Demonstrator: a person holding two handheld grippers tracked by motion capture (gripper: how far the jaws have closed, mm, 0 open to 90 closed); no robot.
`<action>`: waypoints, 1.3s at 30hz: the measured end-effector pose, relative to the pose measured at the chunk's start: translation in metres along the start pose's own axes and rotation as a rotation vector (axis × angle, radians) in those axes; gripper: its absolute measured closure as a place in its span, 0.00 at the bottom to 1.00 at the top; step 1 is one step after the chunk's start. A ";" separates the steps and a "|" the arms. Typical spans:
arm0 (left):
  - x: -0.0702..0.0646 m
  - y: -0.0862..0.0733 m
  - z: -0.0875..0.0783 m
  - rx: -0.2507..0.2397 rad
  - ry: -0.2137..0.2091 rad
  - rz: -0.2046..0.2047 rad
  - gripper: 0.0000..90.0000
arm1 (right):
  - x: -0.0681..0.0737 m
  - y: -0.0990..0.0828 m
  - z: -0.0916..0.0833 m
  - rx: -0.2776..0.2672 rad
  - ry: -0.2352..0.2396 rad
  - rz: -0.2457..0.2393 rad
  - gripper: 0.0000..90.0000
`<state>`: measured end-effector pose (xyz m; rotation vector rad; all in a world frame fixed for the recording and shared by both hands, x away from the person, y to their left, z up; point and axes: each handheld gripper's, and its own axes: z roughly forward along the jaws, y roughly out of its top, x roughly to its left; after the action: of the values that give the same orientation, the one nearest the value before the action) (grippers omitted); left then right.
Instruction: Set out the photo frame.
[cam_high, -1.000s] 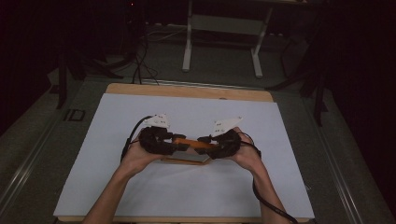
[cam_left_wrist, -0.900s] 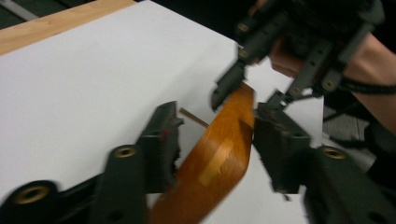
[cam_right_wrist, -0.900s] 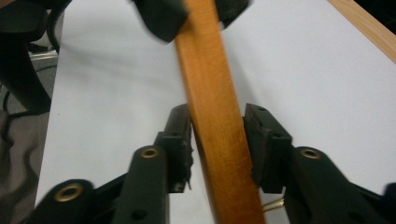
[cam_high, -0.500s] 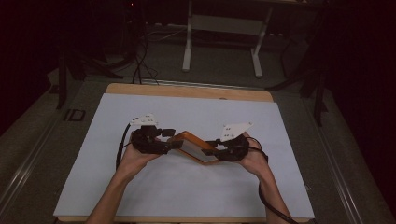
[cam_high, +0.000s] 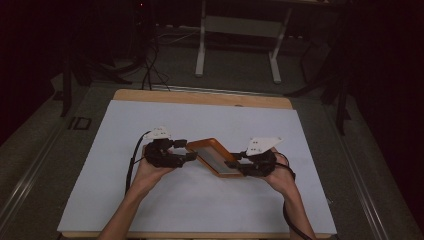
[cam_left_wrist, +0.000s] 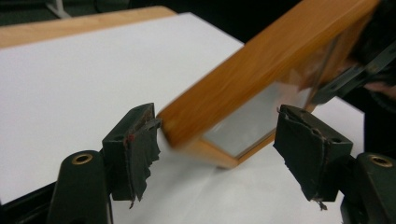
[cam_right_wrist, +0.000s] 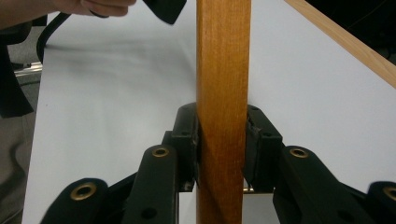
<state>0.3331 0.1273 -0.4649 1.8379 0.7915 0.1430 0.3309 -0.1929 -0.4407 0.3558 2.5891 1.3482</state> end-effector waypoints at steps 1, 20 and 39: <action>0.001 -0.002 0.003 0.011 0.004 0.002 0.33 | 0.001 -0.002 -0.001 -0.003 -0.002 0.002 0.77; -0.007 -0.013 0.050 0.043 -0.047 0.034 0.32 | 0.003 -0.020 -0.016 -0.004 -0.034 0.005 0.77; -0.017 -0.007 0.082 0.119 -0.097 0.072 0.44 | -0.005 -0.029 -0.020 -0.006 -0.069 0.054 0.76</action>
<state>0.3540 0.0542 -0.5008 1.9711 0.6788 0.0530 0.3266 -0.2263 -0.4526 0.4668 2.5358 1.3366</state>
